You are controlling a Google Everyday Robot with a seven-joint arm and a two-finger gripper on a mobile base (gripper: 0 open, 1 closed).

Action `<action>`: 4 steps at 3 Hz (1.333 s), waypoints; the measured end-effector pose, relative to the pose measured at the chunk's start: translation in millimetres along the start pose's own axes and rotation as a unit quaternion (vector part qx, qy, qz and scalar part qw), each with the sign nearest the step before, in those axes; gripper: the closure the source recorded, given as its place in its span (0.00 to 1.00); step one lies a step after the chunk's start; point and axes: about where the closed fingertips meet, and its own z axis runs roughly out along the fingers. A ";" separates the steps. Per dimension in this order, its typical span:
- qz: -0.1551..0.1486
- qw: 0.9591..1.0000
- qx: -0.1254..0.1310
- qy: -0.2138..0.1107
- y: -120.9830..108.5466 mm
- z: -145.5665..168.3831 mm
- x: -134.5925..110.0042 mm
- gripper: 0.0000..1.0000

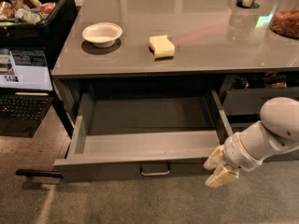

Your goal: Close top drawer

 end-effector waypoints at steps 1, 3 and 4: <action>-0.014 1.000 0.000 -0.003 -12.4 7.3 -14.7 0.00; -0.028 1.000 0.004 -0.011 -33.1 16.6 -35.4 0.00; -0.018 1.000 0.010 -0.010 -38.8 18.6 -34.9 0.00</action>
Offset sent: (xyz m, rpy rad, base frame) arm 0.0432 0.0373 0.0022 0.0247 -0.0496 0.0510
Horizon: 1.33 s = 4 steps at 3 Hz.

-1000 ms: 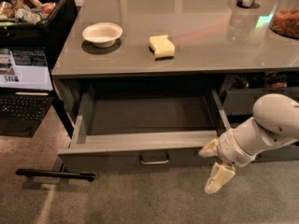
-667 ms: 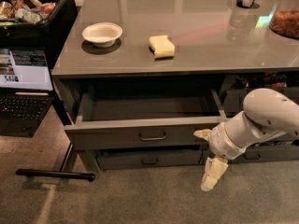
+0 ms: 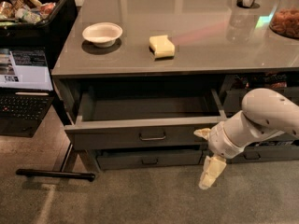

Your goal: Close top drawer

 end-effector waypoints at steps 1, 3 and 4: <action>0.013 1.000 0.024 0.012 -29.4 -1.4 -1.7 0.19; 0.034 0.997 0.066 0.022 -107.4 -13.7 -7.5 0.65; 0.035 0.996 0.083 0.024 -140.8 -15.1 -20.1 0.62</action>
Offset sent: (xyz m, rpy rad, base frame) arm 0.1206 -0.0220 0.0161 -0.0679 -0.0931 -0.1599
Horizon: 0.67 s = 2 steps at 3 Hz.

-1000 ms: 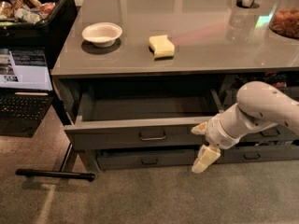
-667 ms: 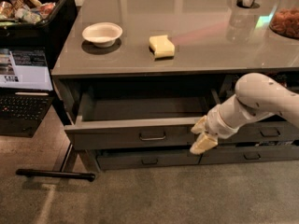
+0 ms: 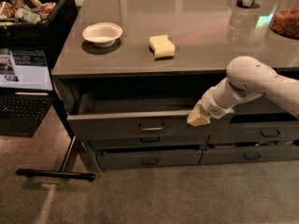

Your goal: Close top drawer

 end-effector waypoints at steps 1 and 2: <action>-0.008 1.000 0.006 -0.001 -15.9 3.4 -13.4 0.39; -0.014 1.000 -0.001 -0.013 -12.4 6.0 -15.5 0.16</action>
Offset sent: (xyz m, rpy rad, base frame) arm 0.0135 0.0128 0.0046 0.0480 -0.0259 0.0459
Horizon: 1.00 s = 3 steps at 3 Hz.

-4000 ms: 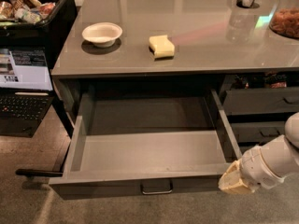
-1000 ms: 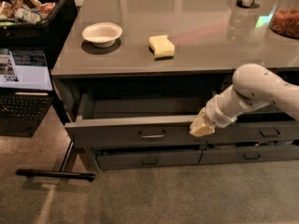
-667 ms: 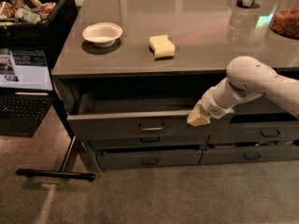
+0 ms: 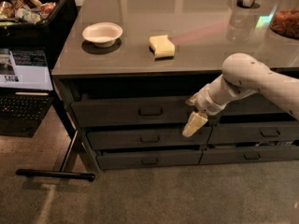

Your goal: Close top drawer

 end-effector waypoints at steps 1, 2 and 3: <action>-0.005 1.000 -0.003 -0.015 16.8 -4.8 4.3 0.00; -0.018 0.999 0.009 -0.031 58.3 -33.5 11.6 0.00; -0.018 0.999 0.003 -0.029 59.6 -31.1 13.4 0.00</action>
Offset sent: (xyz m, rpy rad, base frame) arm -0.0778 -0.0239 0.0226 0.0707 -0.0563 0.0195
